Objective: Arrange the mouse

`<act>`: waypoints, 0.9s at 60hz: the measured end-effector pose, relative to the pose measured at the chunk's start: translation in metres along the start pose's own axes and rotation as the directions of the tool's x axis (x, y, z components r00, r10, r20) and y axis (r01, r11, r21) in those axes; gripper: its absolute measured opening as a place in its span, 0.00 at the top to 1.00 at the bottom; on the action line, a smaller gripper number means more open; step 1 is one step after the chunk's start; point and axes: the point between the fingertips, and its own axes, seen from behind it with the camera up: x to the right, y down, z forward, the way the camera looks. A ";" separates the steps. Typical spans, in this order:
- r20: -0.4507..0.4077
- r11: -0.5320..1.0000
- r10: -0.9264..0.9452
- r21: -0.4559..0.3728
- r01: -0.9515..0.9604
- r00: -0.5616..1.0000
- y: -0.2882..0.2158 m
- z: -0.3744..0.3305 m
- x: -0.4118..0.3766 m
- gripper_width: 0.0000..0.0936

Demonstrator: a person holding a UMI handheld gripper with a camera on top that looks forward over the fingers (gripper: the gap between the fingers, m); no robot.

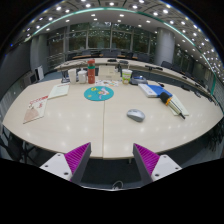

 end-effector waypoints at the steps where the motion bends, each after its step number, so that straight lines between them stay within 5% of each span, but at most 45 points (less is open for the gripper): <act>1: -0.007 1.000 0.004 0.000 -0.004 1.000 0.002 0.008 0.010 0.08; 30: -0.030 1.000 0.013 0.019 -0.012 0.999 -0.038 0.221 0.136 0.09; 54: 0.032 1.000 -0.004 0.025 0.003 0.999 -0.078 0.292 0.156 0.10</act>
